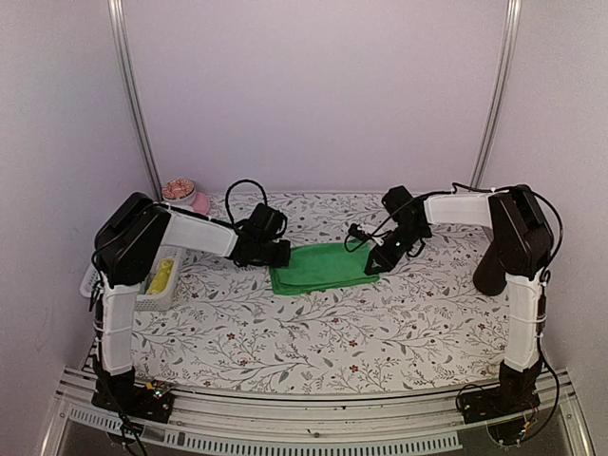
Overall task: Roll the towels
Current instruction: Smooth out the towel at the center of the board.
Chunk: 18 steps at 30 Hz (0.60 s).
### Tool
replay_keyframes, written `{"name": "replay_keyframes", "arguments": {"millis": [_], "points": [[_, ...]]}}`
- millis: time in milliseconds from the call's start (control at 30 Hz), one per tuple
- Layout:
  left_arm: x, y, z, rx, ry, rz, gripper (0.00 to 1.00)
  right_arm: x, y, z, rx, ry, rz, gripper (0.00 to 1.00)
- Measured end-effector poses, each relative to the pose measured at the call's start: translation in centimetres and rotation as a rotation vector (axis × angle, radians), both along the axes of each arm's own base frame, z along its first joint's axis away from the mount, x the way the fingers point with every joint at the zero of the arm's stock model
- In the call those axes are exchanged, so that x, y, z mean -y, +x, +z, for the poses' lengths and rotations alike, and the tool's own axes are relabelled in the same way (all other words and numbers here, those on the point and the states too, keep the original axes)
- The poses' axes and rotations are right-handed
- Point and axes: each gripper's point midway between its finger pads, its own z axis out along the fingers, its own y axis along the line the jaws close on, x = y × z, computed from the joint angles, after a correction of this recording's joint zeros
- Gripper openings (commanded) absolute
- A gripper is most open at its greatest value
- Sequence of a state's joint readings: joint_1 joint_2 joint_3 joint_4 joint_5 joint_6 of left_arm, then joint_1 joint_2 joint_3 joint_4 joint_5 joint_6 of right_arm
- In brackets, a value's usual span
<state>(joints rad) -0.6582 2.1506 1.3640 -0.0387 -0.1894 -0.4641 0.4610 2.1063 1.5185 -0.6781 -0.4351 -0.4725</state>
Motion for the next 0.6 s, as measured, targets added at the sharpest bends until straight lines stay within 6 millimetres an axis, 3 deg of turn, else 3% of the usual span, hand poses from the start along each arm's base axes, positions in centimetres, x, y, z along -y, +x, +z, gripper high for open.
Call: {"name": "replay_keyframes", "arguments": {"millis": [200,400,500,600], "points": [[-0.3,-0.1,-0.6,-0.009,0.006,0.02,0.01,0.3,-0.2,-1.5,-0.041,-0.02,0.002,0.11],[-0.6,-0.3,-0.7,0.003,-0.027,0.043,0.04,0.3,-0.2,-1.5,-0.045,-0.028,0.011,0.11],[-0.8,-0.5,-0.6,0.003,-0.031,0.051,0.11,0.4,-0.1,-1.3,-0.045,-0.034,0.013,0.12],[-0.8,-0.7,-0.3,0.004,-0.032,0.049,0.25,0.5,-0.3,-1.1,-0.053,-0.04,0.019,0.2]]}}
